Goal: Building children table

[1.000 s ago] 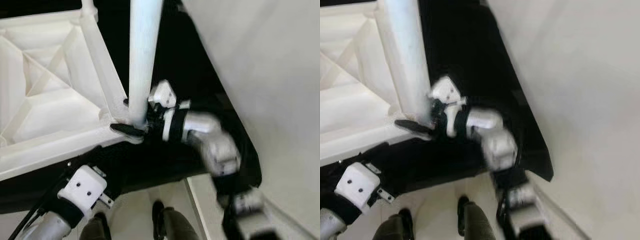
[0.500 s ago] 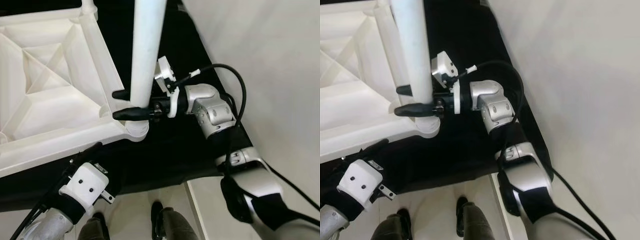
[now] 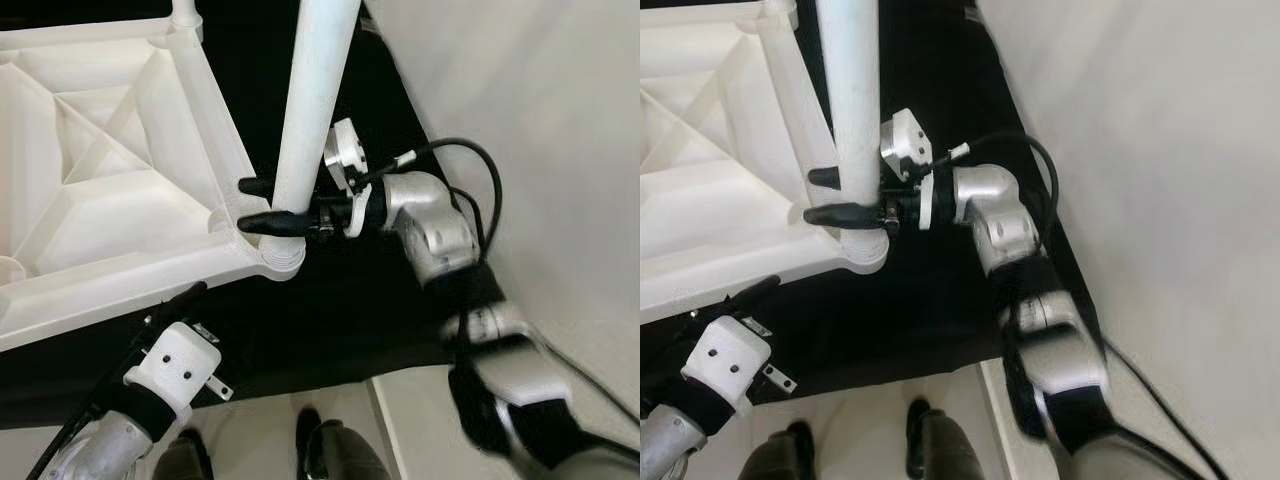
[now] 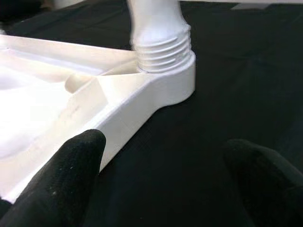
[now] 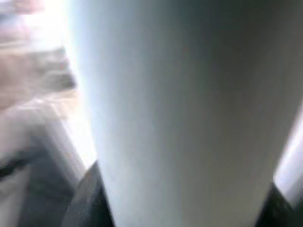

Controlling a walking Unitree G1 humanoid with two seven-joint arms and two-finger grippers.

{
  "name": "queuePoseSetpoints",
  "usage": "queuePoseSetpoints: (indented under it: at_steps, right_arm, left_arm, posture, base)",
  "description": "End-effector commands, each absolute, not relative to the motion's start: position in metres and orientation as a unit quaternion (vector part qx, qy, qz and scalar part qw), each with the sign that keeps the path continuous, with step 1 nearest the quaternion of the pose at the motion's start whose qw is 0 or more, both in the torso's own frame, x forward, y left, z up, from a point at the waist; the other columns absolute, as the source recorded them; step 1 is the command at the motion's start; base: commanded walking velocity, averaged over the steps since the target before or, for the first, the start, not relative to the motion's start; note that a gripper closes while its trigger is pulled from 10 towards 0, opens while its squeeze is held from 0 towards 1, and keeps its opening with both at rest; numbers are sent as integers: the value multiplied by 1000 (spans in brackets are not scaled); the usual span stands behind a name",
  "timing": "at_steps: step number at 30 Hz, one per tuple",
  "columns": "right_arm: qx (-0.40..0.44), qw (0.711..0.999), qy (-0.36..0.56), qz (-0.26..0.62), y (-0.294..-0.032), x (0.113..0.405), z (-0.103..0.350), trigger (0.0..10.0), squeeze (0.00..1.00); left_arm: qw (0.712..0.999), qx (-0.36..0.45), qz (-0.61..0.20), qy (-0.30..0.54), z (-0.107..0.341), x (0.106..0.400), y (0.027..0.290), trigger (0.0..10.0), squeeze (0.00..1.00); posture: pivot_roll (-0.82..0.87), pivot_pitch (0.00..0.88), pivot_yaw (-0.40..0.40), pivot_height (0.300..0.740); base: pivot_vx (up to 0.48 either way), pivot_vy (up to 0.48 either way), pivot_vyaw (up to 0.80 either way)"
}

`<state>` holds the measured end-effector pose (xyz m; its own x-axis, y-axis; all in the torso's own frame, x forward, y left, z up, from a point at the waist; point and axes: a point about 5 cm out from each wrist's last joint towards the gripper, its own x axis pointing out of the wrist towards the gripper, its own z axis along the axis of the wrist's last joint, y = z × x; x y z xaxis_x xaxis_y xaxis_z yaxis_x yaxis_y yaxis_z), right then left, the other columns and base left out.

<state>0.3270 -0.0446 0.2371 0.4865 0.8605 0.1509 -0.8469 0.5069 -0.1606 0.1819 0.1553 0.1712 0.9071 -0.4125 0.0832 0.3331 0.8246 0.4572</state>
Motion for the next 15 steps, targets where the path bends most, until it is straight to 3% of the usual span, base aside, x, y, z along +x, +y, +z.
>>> queuePoseSetpoints:
  at_steps: [1,3,14,15]
  right_arm:
    - [-61,932,30,356,-61,326,185,0,0]
    - [-66,960,37,270,-56,304,171,0,0]
    - [-65,948,13,312,-33,317,179,0,0]
    - [-71,937,19,341,-30,316,181,10000,0]
  left_arm:
    - [952,217,-198,-83,167,179,154,10000,0]
    - [952,219,-199,-82,165,182,155,10000,0]
    - [950,223,-202,-79,160,191,159,10000,0]
    - [951,224,-198,-80,160,192,160,10000,0]
  posture:
    - [-99,244,-204,740]
    - [-101,239,-190,740]
    - [-76,217,-198,740]
    - [-62,226,-189,740]
  base:
    - [0,0,0]
    - [0,0,0]
    - [0,0,0]
    - [0,0,0]
